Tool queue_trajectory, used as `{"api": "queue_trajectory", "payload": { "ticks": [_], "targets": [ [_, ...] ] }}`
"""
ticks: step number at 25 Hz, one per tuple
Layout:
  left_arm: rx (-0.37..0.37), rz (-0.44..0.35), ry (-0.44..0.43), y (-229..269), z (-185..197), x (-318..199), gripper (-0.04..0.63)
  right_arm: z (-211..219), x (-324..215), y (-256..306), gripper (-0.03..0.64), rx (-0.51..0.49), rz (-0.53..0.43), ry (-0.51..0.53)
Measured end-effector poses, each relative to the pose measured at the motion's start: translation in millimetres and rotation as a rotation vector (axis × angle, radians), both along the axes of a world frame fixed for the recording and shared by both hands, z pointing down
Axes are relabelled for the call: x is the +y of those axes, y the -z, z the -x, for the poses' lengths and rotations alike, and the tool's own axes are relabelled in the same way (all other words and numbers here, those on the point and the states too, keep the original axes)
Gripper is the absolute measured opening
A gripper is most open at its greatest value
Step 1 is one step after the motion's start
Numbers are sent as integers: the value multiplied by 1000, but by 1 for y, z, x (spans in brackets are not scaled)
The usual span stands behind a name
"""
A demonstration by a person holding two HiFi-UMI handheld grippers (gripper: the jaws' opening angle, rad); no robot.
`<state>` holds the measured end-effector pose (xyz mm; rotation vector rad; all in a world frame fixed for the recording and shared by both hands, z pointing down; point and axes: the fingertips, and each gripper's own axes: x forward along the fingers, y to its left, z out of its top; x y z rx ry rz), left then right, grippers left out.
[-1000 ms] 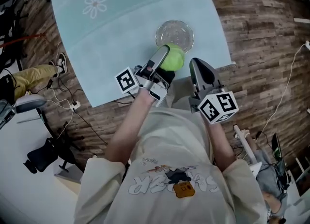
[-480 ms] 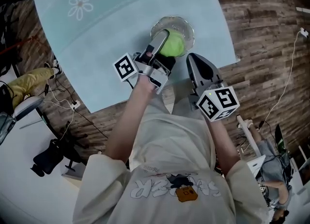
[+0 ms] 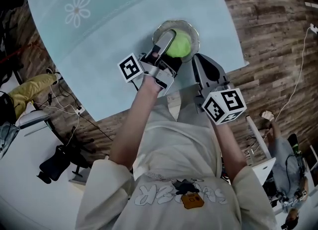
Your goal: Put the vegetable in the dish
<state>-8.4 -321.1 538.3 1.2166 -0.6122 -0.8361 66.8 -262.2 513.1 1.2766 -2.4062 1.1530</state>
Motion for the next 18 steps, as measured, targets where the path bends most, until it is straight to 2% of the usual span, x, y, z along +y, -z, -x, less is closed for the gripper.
{"api": "queue_trajectory", "payload": {
  "ticks": [13, 18],
  "targets": [
    [-35, 46, -38, -24, -7, 1, 189, 2, -2, -8, 25, 5, 3, -14],
    [-91, 79, -69, -28, -8, 3, 219, 0, -3, -9, 25, 3, 6, -13]
  ]
}}
